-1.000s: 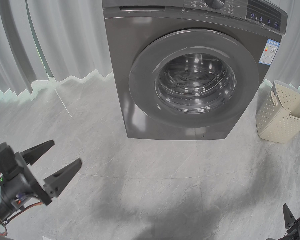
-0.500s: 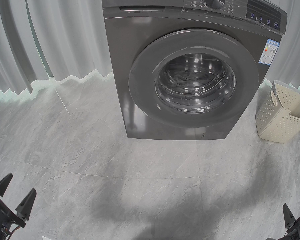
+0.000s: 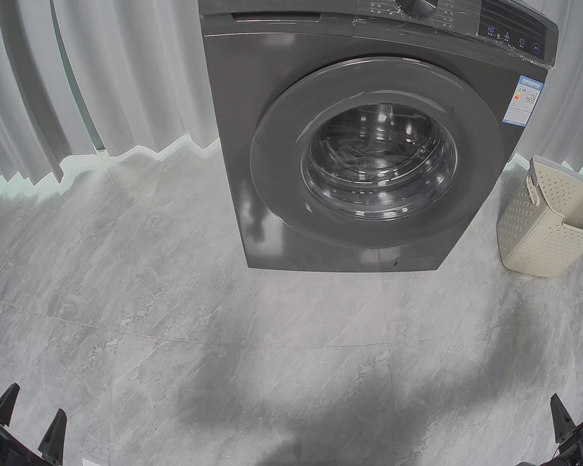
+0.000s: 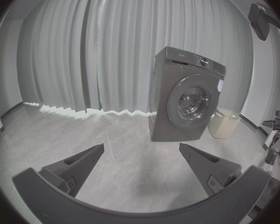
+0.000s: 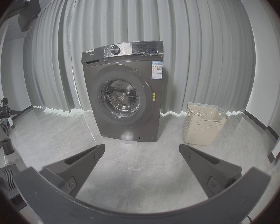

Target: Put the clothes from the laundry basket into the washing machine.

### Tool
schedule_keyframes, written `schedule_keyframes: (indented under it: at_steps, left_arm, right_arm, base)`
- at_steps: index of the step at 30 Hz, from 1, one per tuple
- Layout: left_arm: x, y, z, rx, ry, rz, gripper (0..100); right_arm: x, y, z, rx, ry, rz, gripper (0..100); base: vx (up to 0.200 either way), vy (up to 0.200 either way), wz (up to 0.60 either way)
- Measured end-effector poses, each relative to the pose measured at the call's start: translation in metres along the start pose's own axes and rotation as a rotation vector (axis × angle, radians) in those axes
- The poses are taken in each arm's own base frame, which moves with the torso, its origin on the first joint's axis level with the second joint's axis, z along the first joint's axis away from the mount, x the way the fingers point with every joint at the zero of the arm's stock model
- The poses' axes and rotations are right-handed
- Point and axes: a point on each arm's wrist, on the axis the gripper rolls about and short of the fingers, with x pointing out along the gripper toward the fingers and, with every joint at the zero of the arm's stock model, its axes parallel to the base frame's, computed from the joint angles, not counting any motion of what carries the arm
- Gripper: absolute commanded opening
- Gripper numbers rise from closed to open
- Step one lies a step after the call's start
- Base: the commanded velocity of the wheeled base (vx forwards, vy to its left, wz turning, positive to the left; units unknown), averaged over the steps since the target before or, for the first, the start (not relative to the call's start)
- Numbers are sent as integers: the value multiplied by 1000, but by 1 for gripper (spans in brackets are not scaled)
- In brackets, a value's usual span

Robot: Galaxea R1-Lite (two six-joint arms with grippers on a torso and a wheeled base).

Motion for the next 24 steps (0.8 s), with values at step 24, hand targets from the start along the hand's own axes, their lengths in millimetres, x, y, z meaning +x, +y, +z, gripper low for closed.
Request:
schedule_keyframes:
  at_steps: [24]
  left_arm:
    - [-7, 1, -7, 60, -29, 70, 100]
  right_arm:
    - [0, 0, 4, 8, -35, -1, 100]
  base:
    - [0, -92, 0]
